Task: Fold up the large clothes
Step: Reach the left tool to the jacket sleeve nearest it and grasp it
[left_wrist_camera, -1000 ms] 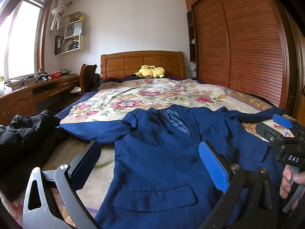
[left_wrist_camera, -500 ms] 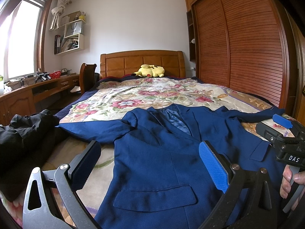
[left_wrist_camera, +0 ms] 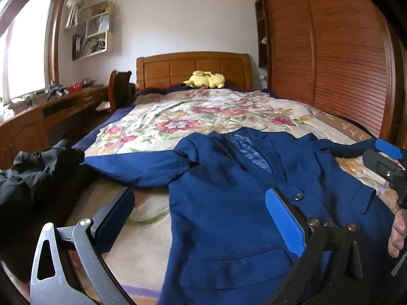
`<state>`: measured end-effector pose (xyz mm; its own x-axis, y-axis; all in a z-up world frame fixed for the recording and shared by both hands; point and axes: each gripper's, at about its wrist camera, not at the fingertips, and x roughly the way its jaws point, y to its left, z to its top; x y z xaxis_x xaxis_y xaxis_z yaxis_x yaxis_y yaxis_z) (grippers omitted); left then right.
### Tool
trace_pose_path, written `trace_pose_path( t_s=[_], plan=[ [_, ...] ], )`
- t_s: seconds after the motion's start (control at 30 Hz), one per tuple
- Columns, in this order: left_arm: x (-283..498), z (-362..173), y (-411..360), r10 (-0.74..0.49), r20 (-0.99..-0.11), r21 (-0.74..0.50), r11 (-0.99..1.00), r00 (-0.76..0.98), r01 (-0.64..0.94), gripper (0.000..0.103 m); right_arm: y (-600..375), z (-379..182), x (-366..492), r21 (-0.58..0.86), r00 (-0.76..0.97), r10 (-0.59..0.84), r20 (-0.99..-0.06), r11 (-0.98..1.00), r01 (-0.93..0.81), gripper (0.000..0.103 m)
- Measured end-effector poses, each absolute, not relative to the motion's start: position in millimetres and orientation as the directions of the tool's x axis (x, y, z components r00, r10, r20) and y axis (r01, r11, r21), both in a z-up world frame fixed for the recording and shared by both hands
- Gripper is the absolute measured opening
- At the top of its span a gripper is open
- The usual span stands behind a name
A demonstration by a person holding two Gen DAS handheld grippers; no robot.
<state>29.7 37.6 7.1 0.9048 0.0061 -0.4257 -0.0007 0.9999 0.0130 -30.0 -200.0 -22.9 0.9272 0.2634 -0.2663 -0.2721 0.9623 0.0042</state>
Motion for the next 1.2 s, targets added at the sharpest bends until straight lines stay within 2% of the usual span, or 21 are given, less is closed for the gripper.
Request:
trace_pose_path(
  t_s=[0.37, 0.73, 0.97, 1.1, 1.2],
  plan=[
    [55, 12, 84, 0.061, -0.469, 0.042, 0.998, 0.881, -0.046, 0.103, -173, -1, -3, 0.008, 0.917, 0.316, -0.245, 0.946, -0.324, 0.103],
    [88, 4, 137, 0.074, -0.516, 0.017, 0.997, 0.853, -0.076, 0.103, -142, -14, 61, 0.012, 0.89, 0.367, -0.273, 0.926, -0.378, 0.103],
    [123, -15, 158, 0.066, -0.575, -0.006, 0.996, 0.816, -0.084, 0.101, -125, -36, 96, -0.018, 0.854, 0.391, -0.344, 0.906, -0.422, 0.103],
    [147, -26, 160, 0.094, -0.606, 0.03, 0.995, 0.79, -0.095, 0.099, -122, -40, 112, -0.031, 0.847, 0.381, -0.371, 0.907, -0.421, 0.103],
    [165, -32, 164, 0.108, -0.631, 0.04, 0.994, 0.768, -0.106, 0.093, -120, -40, 115, -0.024, 0.838, 0.379, -0.393, 0.906, -0.422, 0.103]
  ],
)
